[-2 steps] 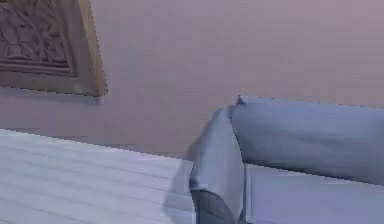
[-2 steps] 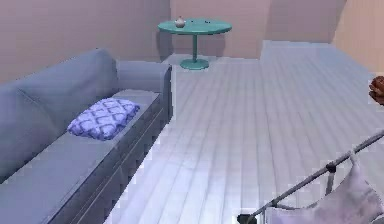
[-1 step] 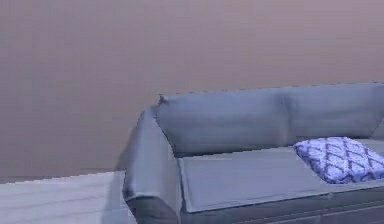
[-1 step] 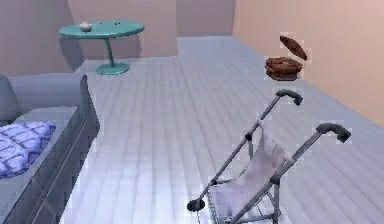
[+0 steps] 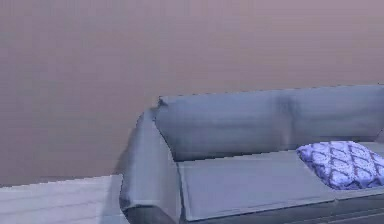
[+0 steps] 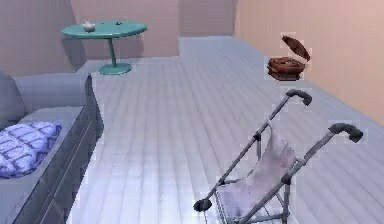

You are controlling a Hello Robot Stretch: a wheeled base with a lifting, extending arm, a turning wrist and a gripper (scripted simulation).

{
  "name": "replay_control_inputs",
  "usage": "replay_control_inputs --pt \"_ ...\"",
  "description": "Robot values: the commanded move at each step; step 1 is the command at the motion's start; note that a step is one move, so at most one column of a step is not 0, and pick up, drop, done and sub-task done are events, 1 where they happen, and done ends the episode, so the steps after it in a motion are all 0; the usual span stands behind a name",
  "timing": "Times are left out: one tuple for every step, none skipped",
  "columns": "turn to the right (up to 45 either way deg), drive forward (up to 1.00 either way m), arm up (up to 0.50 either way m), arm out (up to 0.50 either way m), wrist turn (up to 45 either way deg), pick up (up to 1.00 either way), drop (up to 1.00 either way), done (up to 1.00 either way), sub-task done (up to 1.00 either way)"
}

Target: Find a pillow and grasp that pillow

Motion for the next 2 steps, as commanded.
replay_control_inputs --pt "-42.0 0.00 0.00 0.00 0.0 0.00 0.00 0.00 0.00" --pt "45.0 0.00 0.00 0.00 0.0 0.00 0.00 0.00 0.00"
